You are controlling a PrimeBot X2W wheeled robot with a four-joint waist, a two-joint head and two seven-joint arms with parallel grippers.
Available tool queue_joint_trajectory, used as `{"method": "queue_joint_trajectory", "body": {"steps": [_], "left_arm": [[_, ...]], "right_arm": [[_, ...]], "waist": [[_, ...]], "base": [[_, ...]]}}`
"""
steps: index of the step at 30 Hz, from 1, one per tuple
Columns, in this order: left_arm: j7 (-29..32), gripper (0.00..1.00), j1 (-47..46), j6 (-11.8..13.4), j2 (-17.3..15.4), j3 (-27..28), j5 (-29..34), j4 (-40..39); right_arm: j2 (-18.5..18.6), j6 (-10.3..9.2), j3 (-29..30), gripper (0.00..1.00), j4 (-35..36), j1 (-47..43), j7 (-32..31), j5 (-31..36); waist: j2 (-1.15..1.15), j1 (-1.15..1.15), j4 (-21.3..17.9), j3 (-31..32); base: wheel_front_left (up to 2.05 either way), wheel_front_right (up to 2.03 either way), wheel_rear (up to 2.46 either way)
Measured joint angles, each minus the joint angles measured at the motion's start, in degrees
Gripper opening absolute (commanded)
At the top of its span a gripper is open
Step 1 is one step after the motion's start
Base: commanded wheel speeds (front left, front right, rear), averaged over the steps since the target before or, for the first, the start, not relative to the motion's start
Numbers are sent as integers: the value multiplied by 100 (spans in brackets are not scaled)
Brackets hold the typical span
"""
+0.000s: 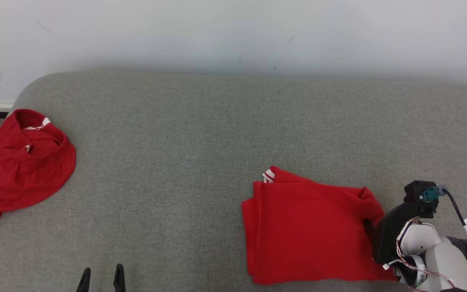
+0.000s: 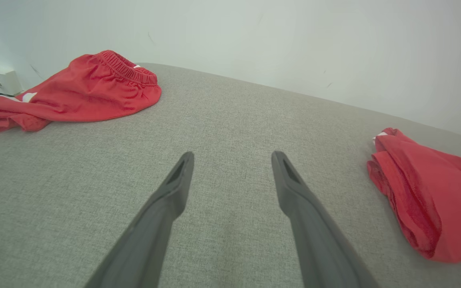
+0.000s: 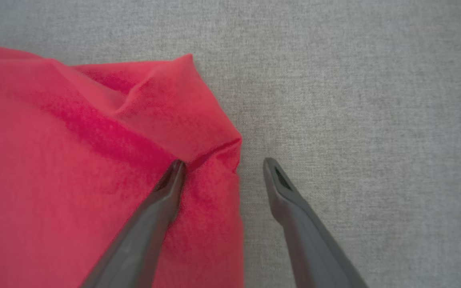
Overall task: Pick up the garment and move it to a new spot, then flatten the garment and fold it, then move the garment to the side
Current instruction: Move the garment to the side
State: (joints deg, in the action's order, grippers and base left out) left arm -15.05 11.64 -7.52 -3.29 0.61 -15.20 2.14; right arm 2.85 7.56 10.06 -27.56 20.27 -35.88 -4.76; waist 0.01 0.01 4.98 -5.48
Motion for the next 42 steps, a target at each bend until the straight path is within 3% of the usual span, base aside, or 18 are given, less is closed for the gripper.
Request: {"method": "queue_joint_trajectory", "body": {"steps": [1,3,7,15,22,30,42], "left_arm": [[0,100,-9,0,1,-1,0,-9],[0,100,-37,0,2,-16,0,-22],[0,100,-127,0,5,-32,0,-25],[0,100,-290,0,16,-35,55,-79],[0,100,-382,0,20,63,75,-275],[0,100,-665,0,-31,-57,266,-601],[0,100,-1096,-1,-338,-339,545,-939]], "right_arm": [[-1,0,49,100,1,6,-10,76],[0,0,111,53,-1,57,-51,134],[-7,0,69,0,-20,201,-126,159],[14,0,-265,0,11,463,-144,266],[80,0,-742,0,215,850,-63,575],[561,0,-1081,0,93,1627,250,660],[1454,0,-990,0,-755,2696,1115,998]], "waist": [[0,0,1,-22],[0,0,-3,-73],[0,0,-29,-194],[0,0,-129,-449],[0,0,-438,-574],[0,0,-1038,-848],[1,0,-1914,-1594]], "base": [[0,0,0],[0,0,0],[0,0,0],[0,0,0],[0,0,0],[0,0,0],[0,0,0]]}}
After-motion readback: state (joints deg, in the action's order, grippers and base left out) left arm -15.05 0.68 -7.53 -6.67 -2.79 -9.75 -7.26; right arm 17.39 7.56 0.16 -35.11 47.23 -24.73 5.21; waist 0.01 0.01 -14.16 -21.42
